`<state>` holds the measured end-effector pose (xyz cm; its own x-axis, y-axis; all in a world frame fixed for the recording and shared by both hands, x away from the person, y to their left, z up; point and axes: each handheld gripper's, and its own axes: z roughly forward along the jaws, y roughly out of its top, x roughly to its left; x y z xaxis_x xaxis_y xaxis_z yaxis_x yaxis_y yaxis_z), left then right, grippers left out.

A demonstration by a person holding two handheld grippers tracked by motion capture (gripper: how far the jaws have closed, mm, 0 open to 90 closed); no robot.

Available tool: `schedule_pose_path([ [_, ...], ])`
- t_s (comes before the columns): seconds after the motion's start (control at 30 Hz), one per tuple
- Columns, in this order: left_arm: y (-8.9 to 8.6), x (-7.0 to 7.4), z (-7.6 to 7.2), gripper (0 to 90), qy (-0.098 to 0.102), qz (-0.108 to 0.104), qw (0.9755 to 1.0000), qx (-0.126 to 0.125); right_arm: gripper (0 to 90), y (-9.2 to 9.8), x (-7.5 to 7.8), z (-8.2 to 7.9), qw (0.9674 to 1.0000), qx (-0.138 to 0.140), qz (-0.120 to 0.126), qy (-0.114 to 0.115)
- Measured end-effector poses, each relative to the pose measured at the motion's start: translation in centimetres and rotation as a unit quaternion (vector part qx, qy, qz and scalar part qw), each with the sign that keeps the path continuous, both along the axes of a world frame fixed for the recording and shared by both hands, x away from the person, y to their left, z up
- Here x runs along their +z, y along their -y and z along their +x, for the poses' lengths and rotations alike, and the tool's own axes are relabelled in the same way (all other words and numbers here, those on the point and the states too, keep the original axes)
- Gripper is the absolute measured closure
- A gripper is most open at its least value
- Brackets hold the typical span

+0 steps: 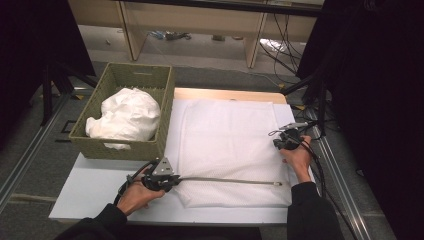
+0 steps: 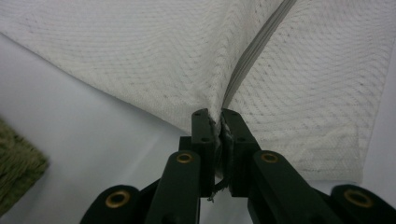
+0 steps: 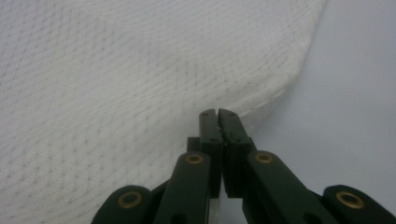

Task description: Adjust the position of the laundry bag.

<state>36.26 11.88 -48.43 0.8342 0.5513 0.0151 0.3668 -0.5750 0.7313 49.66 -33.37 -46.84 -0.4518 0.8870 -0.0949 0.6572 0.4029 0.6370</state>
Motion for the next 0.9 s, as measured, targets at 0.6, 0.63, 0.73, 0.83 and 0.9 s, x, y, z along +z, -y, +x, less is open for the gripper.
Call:
schedule_pose_path([
  [0.6,-2.5,-0.2,-0.9,83.8,-0.025,0.002,0.9997,0.008,89.6,-1.8,0.4,-0.4,0.9991,0.039,-0.004,-0.015],
  [0.63,-2.7,-0.1,-0.8,83.5,-0.016,0.006,0.9998,0.002,89.5,-1.8,0.4,-0.4,0.999,0.041,-0.004,-0.014],
  [0.73,-2.6,-0.2,-0.9,82.8,-0.026,-0.001,0.9996,0.011,85.0,-1.7,0.4,-0.4,0.9992,0.04,-0.004,0.0],
  [0.83,-2.6,-0.2,-0.9,82.4,-0.027,0.001,0.9995,0.016,70.2,-1.8,0.6,-0.6,0.9998,0.021,0.004,-0.002],
  [0.9,-2.6,-0.3,-0.8,82.3,-0.025,0.005,0.9996,0.014,62.5,-1.6,0.7,-0.6,0.9994,0.034,0.009,0.001],
])
